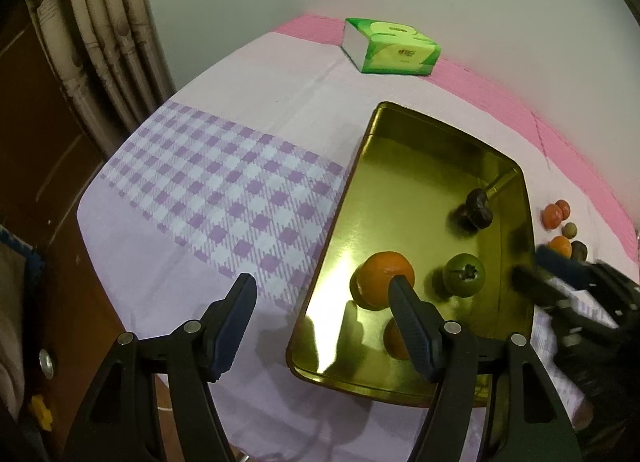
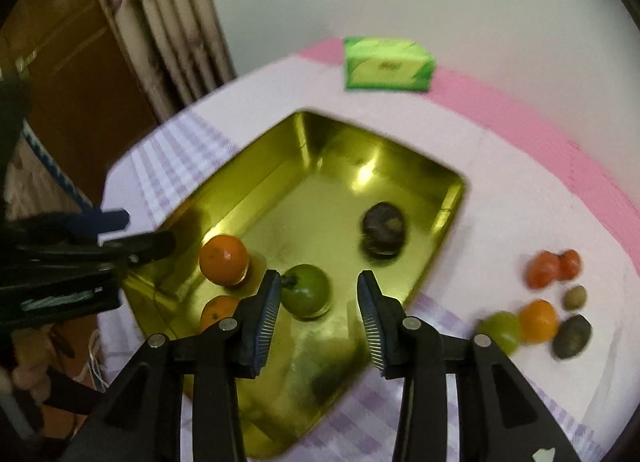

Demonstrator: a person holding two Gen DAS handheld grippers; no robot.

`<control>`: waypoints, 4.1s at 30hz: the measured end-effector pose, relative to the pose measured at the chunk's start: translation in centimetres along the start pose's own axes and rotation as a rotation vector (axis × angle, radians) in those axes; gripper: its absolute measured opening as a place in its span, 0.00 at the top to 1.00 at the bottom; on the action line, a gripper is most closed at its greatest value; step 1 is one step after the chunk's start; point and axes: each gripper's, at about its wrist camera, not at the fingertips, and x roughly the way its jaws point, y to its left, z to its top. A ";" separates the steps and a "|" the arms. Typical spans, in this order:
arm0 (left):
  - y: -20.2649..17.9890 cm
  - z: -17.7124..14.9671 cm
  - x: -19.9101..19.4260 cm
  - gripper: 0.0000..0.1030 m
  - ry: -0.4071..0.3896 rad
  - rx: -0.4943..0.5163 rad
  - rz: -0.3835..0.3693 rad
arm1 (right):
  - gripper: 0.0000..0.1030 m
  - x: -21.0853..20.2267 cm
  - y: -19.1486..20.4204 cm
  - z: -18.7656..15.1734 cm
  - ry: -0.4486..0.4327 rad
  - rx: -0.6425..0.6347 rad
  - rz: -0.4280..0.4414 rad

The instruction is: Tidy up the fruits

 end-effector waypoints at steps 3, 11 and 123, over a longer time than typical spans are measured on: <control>-0.4 -0.1 -0.1 0.33 -0.004 0.019 0.002 | 0.62 -2.0 -3.6 -1.6 -0.026 0.059 -0.065; -1.6 -0.4 -0.2 0.33 -0.017 0.070 0.021 | 0.61 -3.6 -14.8 -6.7 -0.001 0.234 -0.274; -9.2 4.7 8.2 0.63 0.155 0.193 0.033 | 0.65 -4.0 -23.4 -12.6 -0.089 0.375 -0.421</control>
